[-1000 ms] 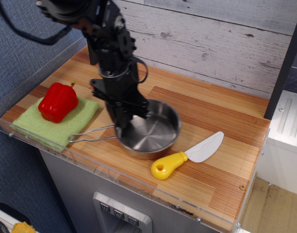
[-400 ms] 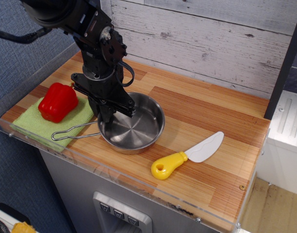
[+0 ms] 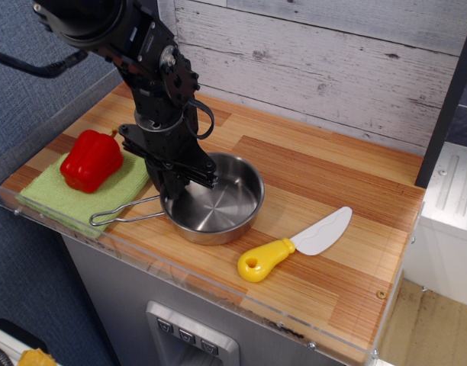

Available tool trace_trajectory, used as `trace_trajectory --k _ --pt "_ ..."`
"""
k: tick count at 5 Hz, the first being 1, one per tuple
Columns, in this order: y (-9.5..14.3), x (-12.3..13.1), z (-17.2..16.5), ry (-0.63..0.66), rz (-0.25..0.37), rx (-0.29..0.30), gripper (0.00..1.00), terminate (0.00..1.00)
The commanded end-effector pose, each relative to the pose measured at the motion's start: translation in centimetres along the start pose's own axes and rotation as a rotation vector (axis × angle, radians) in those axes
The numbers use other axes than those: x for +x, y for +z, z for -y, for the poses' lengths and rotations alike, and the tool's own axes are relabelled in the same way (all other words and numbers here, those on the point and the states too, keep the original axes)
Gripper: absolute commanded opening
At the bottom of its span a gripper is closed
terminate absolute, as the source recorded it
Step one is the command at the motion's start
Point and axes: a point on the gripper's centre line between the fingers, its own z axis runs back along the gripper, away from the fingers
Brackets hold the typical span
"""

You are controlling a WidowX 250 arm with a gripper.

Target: Move metal pot in between knife and red pepper

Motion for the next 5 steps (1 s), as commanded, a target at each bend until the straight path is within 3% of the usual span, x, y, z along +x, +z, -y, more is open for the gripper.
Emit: trace_trajectory --k 1,2,3,5 --pt "-0.3 0.1 -0.2 -0.015 -0.024 -0.038 0.0 0.0" --pt "0.8 0.7 -0.5 -0.005 -0.026 -0.063 1.0 0.0" --pt "3.1 1.6 -0.5 0.024 0.005 -0.063 1.0 0.0" --pt "11.8 4.2 -2.3 0.108 0.138 -0.13 1.0 0.0"
